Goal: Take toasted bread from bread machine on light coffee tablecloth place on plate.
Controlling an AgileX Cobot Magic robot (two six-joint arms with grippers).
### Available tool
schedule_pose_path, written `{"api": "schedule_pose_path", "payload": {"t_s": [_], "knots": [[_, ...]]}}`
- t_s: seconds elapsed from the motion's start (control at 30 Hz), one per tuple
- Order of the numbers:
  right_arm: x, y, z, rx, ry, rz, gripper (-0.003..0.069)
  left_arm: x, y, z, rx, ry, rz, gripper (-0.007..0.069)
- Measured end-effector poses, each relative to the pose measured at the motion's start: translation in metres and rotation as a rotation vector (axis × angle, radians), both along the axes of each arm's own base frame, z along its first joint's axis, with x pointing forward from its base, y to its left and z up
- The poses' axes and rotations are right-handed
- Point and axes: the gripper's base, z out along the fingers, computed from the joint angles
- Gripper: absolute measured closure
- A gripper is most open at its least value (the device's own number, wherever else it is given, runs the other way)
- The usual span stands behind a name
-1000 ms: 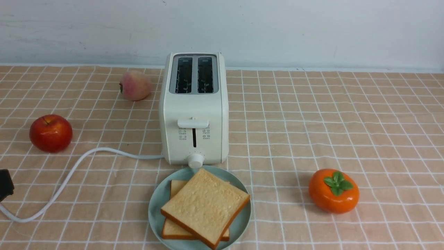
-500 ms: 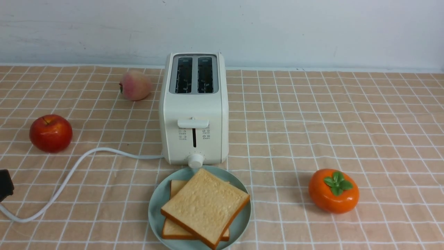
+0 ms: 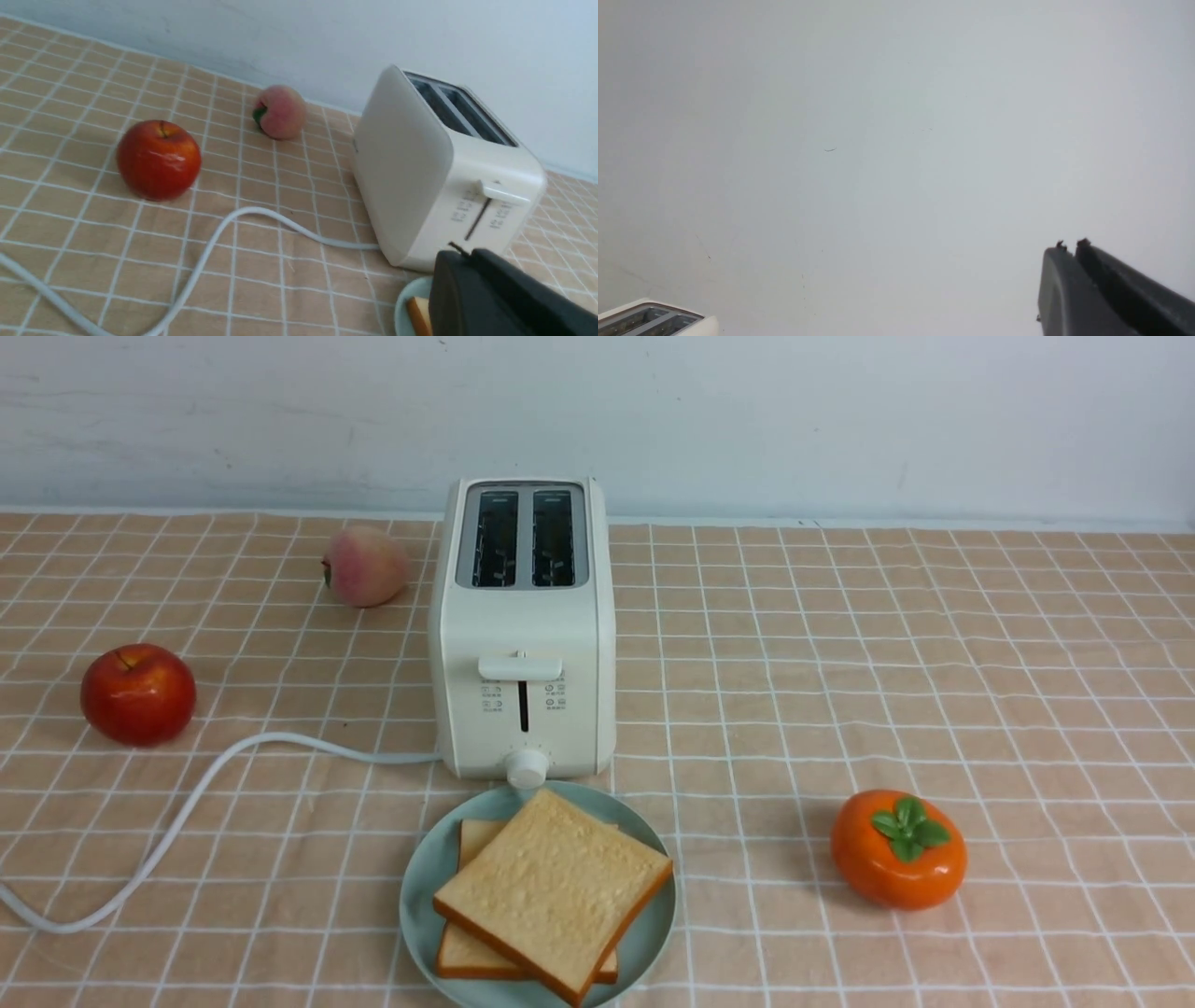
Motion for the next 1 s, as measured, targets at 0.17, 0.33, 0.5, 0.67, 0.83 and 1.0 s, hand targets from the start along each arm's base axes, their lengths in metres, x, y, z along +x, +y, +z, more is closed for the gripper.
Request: {"api": "schedule_pose_path", "payload": {"t_s": [0.17,0.33,0.5,0.67,0.83,1.0], "knots": [[0.000,0.000,0.000,-0.001,-0.001,0.002,0.0615,-0.007,0.005,-0.056,-0.008,-0.018,0.083,0.0610],[0.000,0.001,0.000,-0.002,-0.002,0.005,0.0612,-0.009,0.006,-0.083,0.007,0.124,0.090,0.0606],[-0.001,0.002,0.001,-0.008,-0.009,0.020,0.0604,-0.011,0.006,-0.091,0.014,0.201,0.088,0.0606],[-0.001,0.004,0.001,-0.016,-0.017,0.036,0.0599,-0.011,0.006,-0.091,0.014,0.203,0.088,0.0602],[-0.002,0.004,0.001,-0.019,-0.019,0.041,0.0594,-0.011,0.006,-0.091,0.013,0.204,0.088,0.0596],[-0.002,0.004,0.001,-0.020,-0.021,0.045,0.0585,-0.011,0.006,-0.091,0.013,0.204,0.088,0.0589]]}}
